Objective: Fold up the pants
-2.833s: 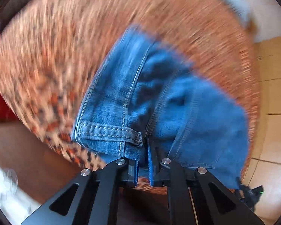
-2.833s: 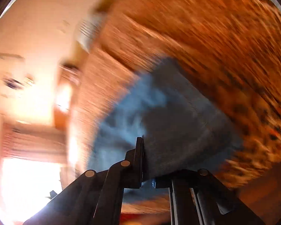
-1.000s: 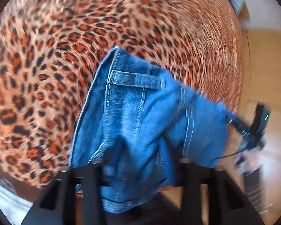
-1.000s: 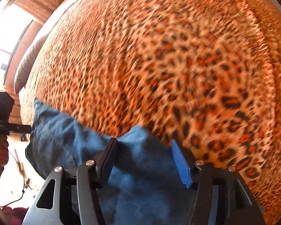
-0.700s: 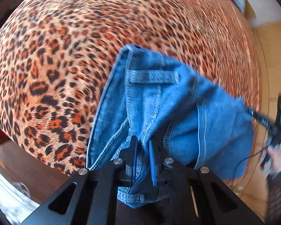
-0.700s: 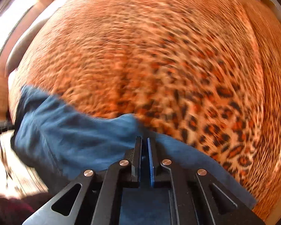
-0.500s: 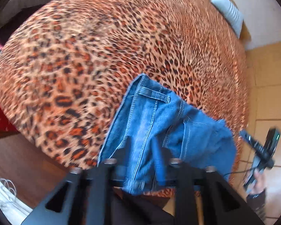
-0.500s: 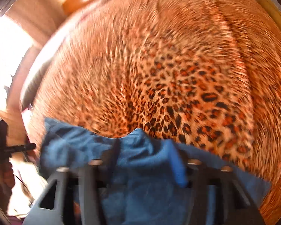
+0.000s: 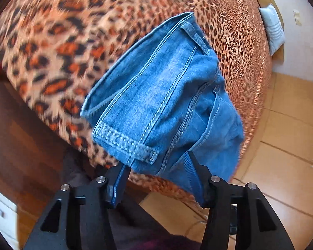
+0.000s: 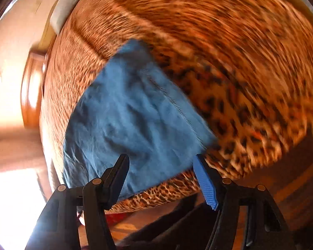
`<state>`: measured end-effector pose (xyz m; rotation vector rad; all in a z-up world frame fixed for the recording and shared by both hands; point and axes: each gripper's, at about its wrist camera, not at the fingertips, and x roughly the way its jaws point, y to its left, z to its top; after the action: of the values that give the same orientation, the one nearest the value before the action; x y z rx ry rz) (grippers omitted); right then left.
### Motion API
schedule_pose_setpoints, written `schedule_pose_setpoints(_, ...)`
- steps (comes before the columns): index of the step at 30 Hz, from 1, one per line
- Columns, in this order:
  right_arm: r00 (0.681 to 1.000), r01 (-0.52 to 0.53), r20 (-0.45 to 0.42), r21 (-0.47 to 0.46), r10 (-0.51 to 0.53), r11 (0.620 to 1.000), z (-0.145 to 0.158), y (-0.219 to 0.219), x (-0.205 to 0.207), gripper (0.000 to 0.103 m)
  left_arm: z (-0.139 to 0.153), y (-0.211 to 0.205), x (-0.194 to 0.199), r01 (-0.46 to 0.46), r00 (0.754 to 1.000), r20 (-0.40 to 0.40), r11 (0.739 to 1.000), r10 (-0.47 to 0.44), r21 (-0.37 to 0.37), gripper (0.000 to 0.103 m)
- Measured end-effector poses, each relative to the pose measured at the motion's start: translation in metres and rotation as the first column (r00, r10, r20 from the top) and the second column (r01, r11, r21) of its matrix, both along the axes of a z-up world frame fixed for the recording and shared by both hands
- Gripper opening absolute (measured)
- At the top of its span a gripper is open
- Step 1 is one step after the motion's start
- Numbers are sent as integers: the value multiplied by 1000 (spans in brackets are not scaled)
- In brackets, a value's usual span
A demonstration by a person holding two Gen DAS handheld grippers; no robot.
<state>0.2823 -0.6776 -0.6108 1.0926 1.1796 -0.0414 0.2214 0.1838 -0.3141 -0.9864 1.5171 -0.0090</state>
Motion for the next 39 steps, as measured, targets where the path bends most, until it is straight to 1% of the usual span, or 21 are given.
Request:
schedule_pose_setpoints(2,999,46,11,10,-46,999,-6,-6,-2,66,-8,-6,7,13,1000,-5,998,-13,56,43)
schedule_pose_setpoints(4,998,69,-3,-12,-69,998,-19,-9,-2,62,-7,-7,15,21,1000,-10,996,-20,86,21)
schedule_pose_setpoints(6,997,70,17,-3,-70,998,-26,-7,2,7,4,-4,22,8,1000,11,997,-9,83,11)
schedule_pose_setpoints(8,993,80,88,23,-82,997,-12,1,0,5,19,-6,22,34,998,55,991,-42,126,10)
schedule_pose_setpoints(10,991,44,129,-14,-41,999,2,6,-5,4,21,-11,17,95,993,55,975,-108,202,11)
schedule_pose_setpoints(11,992,31,119,-24,-28,999,1,10,-6,4,7,-14,15,132,990,9,965,-137,228,11)
schedule_pose_setpoints(13,999,9,46,-51,-7,999,-18,14,-8,5,-18,-12,8,128,990,-78,973,-115,193,12)
schedule_pose_setpoints(15,1000,16,7,-61,-15,998,-30,16,-10,10,-25,-9,5,99,993,-77,982,-87,163,14)
schedule_pose_setpoints(18,1000,16,-3,-55,-16,998,-29,17,-11,17,-12,-4,2,160,986,-62,976,-153,150,20)
schedule_pose_setpoints(20,1000,11,-11,-89,-12,996,-17,6,-20,30,2,1,3,236,972,-39,965,-233,116,27)
schedule_pose_setpoints(22,1000,5,-4,-197,-6,980,11,-5,-23,36,23,13,2,280,959,25,957,-283,82,29)
schedule_pose_setpoints(25,996,-41,59,-320,63,947,53,-7,-6,45,52,30,15,269,953,104,954,-283,133,41)
schedule_pose_setpoints(26,991,-69,84,-338,103,938,64,-1,9,54,63,40,20,246,955,132,957,-267,153,52)
schedule_pose_setpoints(27,982,-107,109,-343,153,933,70,8,25,64,64,41,31,229,957,142,959,-253,165,60)
schedule_pose_setpoints(31,916,-280,179,-358,360,891,93,65,100,66,58,4,78,253,948,150,952,-280,174,59)
schedule_pose_setpoints(33,863,-382,172,-396,476,835,94,101,146,66,56,-23,99,326,920,142,914,-366,242,58)
schedule_pose_setpoints(35,811,-472,122,-444,573,762,90,134,184,66,49,-57,121,437,859,121,835,-498,336,58)
schedule_pose_setpoints(36,776,-526,95,-447,623,723,87,147,202,65,47,-75,130,490,821,98,782,-563,386,58)
schedule_pose_setpoints(37,740,-571,59,-471,670,673,86,161,217,65,45,-89,138,549,767,59,701,-639,456,58)
schedule_pose_setpoints(38,702,-599,18,-526,712,604,87,175,227,65,41,-100,146,574,736,37,653,-676,494,57)
schedule_pose_setpoints(39,650,-637,-12,-554,760,536,87,189,237,66,37,-108,153,606,692,4,584,-722,540,57)
